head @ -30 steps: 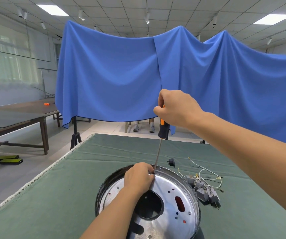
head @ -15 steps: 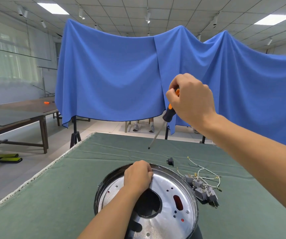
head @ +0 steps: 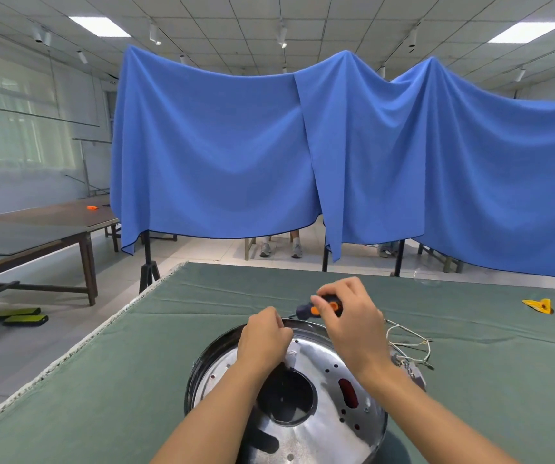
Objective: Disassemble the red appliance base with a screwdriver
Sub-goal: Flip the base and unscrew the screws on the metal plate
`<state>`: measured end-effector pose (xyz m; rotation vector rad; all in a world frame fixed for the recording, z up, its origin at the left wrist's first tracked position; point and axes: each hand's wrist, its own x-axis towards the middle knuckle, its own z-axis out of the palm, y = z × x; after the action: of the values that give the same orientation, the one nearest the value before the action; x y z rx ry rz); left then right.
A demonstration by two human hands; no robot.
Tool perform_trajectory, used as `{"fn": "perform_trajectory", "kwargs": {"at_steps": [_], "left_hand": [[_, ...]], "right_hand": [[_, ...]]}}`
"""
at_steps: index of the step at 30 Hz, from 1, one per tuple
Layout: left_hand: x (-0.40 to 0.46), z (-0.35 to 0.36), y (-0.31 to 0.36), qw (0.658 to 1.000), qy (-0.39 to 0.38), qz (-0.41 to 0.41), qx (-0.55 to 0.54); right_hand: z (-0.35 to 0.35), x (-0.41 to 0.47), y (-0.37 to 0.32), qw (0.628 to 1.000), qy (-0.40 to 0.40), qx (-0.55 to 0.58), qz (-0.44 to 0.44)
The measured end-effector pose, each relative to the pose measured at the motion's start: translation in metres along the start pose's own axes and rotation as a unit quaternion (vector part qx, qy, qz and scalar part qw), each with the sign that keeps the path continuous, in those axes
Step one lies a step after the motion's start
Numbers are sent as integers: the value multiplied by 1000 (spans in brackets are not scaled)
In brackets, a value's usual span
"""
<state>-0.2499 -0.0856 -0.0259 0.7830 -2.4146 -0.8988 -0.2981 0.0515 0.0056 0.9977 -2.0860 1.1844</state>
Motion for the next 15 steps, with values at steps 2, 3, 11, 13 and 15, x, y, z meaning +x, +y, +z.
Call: {"fn": "perform_trajectory", "kwargs": {"at_steps": [2,3,11,13,15], "left_hand": [[2,-2,-1,1000,8,-5,-19],[2,-3,0,999,12,-10,-30],[-11,-29,12,955,27,-48,-292],[-17,-48,17,934,50,-26,-352],[-23,-68,14,923,75,-7,-378]], "right_hand": [[5,-6,6,999,-26,18,36],[7,-7,8,998,-44,17,48],[16,-17,0,963,-252,-59,78],[16,-18,-2,954,-277,-80,84],[16,-19,-3,949,-290,-104,67]]}}
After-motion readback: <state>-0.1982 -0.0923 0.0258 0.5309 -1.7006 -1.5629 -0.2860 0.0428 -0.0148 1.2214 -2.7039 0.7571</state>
